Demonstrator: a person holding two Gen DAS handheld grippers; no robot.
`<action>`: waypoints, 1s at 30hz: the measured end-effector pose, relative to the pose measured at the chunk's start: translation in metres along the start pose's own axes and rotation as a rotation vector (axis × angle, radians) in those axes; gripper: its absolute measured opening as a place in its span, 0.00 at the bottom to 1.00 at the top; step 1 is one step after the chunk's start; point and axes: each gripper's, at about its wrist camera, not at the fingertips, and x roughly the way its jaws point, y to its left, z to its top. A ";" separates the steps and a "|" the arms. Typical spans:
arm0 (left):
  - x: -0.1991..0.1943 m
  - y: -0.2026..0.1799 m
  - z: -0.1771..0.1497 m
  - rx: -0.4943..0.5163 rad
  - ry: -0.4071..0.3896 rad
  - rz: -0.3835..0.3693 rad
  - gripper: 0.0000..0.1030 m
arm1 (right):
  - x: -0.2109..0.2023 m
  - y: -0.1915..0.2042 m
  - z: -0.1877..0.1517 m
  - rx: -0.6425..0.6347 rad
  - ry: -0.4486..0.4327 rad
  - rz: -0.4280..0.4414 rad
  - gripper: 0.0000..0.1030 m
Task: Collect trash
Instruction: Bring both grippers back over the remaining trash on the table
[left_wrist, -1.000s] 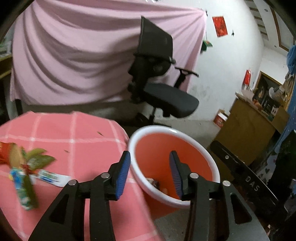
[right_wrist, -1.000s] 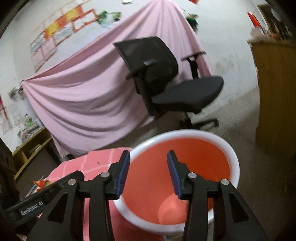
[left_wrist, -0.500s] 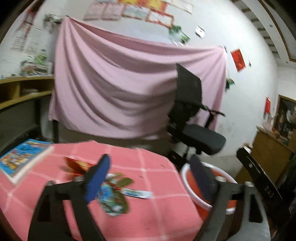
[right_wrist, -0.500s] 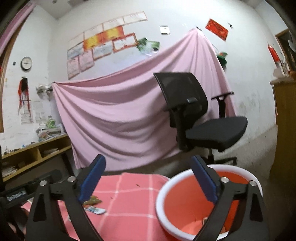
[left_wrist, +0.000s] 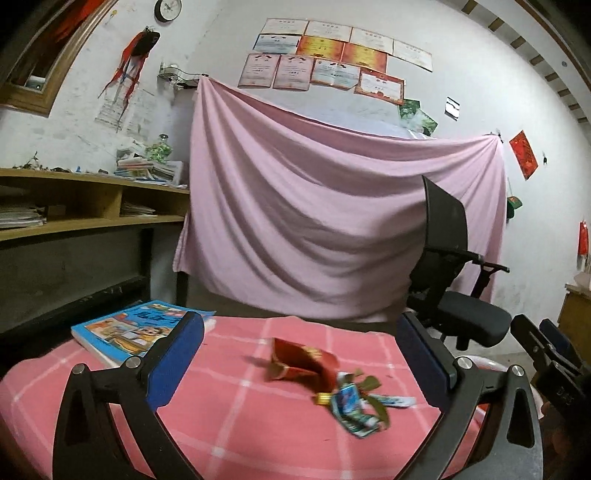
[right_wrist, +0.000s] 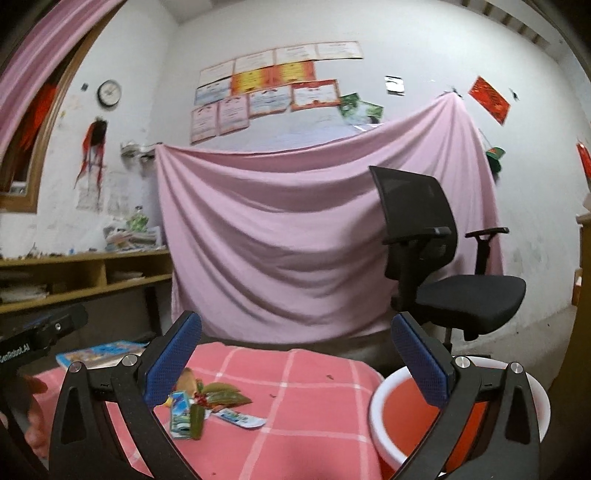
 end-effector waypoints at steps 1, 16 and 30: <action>0.001 0.003 -0.001 0.006 0.000 0.004 0.98 | 0.002 0.003 -0.001 -0.007 0.006 0.004 1.00; 0.031 0.014 -0.017 0.025 0.142 0.020 0.98 | 0.043 0.013 -0.019 -0.024 0.215 0.041 1.00; 0.089 -0.002 -0.037 0.020 0.481 -0.072 0.93 | 0.096 0.014 -0.044 -0.007 0.562 0.129 0.73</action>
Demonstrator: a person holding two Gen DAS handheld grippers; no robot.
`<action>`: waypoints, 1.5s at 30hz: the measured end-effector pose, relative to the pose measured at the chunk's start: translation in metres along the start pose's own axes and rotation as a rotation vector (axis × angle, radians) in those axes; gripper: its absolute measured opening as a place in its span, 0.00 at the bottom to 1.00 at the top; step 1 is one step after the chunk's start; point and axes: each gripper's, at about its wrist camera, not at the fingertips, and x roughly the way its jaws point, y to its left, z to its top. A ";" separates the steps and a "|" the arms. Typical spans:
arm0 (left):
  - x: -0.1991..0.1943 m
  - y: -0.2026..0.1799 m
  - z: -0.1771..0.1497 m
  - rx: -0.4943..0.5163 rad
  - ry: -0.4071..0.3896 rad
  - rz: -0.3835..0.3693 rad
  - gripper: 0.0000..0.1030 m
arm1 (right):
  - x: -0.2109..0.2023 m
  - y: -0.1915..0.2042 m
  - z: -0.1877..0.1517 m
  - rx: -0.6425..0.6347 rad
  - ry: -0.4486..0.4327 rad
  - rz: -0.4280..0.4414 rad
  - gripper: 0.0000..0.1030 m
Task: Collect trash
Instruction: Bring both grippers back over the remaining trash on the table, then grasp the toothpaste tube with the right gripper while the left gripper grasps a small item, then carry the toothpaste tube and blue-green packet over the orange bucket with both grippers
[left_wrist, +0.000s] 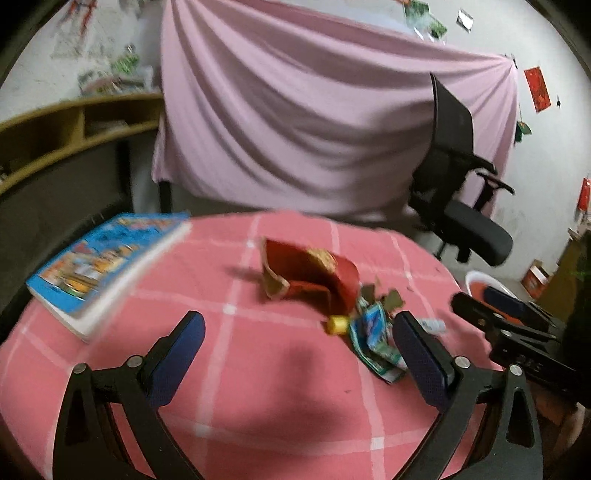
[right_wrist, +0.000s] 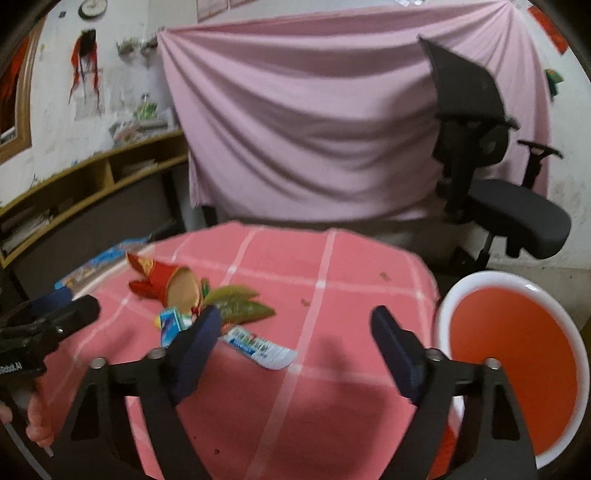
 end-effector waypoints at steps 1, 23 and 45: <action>0.004 -0.001 -0.001 -0.001 0.022 -0.016 0.88 | 0.005 -0.002 0.001 0.001 0.029 0.017 0.69; 0.053 -0.023 0.000 -0.020 0.237 -0.084 0.14 | 0.053 -0.009 -0.003 0.006 0.280 0.188 0.38; -0.003 -0.011 0.005 -0.062 0.049 -0.202 0.05 | 0.015 0.037 -0.023 -0.256 0.204 0.083 0.20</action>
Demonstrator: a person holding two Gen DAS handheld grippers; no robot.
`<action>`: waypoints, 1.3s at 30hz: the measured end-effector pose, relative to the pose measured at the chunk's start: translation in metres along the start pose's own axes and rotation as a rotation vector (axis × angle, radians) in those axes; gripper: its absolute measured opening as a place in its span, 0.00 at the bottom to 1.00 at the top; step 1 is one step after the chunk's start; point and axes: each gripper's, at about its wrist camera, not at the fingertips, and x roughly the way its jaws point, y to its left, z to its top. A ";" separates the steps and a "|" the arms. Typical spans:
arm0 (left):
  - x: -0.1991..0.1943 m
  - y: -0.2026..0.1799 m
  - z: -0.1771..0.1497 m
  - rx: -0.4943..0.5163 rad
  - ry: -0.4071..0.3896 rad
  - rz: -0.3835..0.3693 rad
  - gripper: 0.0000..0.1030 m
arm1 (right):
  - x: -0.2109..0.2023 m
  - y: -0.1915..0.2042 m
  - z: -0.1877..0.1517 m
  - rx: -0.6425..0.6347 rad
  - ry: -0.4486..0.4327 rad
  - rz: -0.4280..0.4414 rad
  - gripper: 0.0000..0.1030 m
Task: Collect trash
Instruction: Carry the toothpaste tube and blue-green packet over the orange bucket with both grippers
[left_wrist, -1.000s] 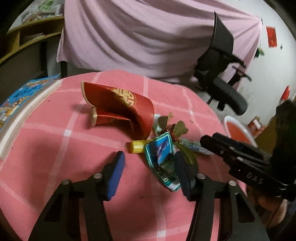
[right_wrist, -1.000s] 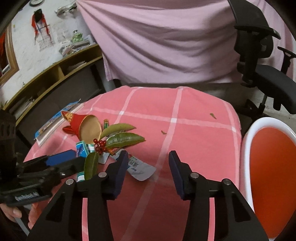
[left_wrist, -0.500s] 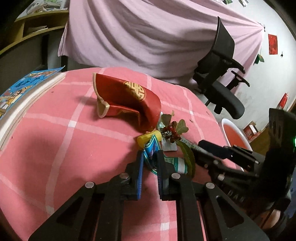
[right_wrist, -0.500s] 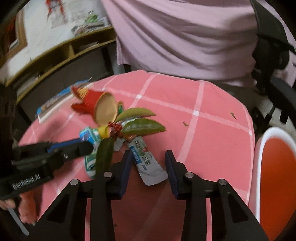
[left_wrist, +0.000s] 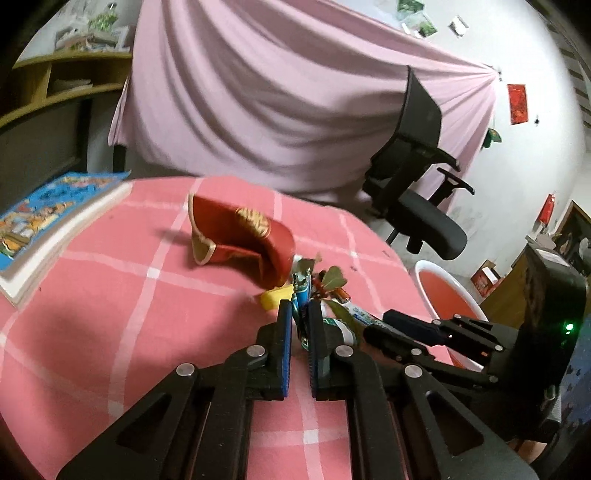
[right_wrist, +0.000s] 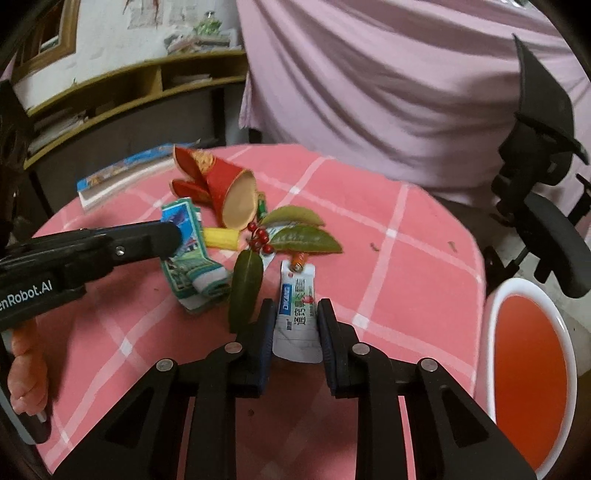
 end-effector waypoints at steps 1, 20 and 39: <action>-0.002 -0.002 0.000 0.009 -0.009 -0.001 0.05 | -0.004 0.000 -0.001 0.003 -0.021 -0.006 0.20; -0.031 -0.027 -0.014 0.126 -0.189 0.033 0.05 | -0.038 -0.004 -0.007 0.060 -0.191 -0.042 0.12; -0.043 -0.063 -0.019 0.181 -0.232 -0.001 0.05 | -0.077 -0.037 -0.018 0.160 -0.323 -0.077 0.12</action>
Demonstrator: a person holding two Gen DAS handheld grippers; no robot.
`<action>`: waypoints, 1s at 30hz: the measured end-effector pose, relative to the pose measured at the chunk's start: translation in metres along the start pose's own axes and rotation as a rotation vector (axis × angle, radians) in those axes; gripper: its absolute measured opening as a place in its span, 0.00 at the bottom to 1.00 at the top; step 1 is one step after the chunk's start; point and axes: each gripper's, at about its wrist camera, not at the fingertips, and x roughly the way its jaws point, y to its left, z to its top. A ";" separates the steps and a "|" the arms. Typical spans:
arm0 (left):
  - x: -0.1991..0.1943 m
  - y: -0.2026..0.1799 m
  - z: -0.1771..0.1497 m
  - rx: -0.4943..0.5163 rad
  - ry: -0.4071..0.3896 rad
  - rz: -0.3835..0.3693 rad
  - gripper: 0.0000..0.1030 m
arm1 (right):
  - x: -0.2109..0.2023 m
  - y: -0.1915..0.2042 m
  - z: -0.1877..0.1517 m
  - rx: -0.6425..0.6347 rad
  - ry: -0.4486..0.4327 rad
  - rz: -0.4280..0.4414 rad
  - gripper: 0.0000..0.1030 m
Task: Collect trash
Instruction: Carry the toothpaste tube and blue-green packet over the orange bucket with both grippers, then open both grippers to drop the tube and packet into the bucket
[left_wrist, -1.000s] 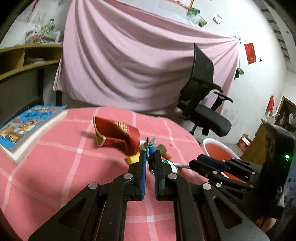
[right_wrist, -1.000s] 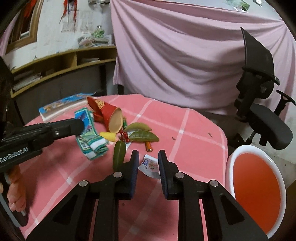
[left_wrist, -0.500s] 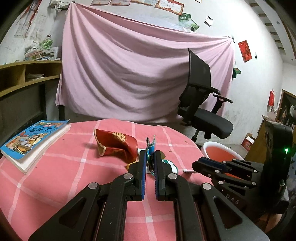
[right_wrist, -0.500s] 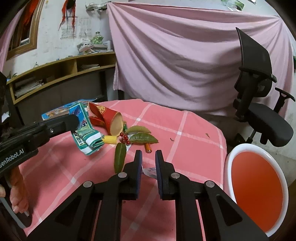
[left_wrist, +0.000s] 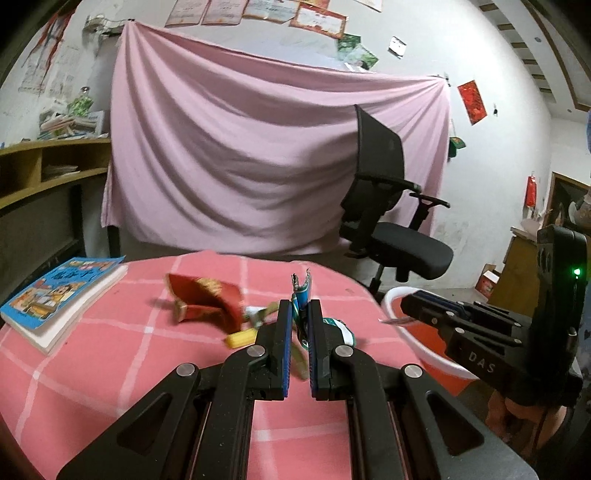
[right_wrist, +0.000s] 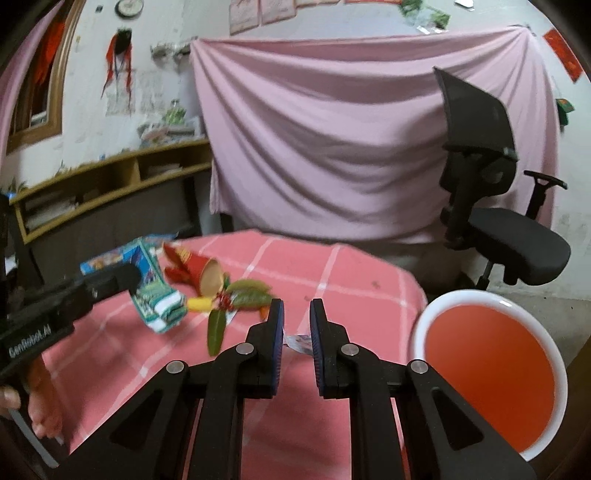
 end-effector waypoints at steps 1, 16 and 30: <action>0.001 -0.005 0.003 0.002 -0.006 -0.010 0.05 | -0.002 -0.004 0.001 0.006 -0.015 -0.005 0.12; 0.072 -0.110 0.031 0.067 -0.009 -0.181 0.05 | -0.056 -0.094 0.004 0.156 -0.237 -0.201 0.12; 0.146 -0.192 0.014 0.122 0.199 -0.228 0.05 | -0.069 -0.182 -0.030 0.435 -0.137 -0.282 0.13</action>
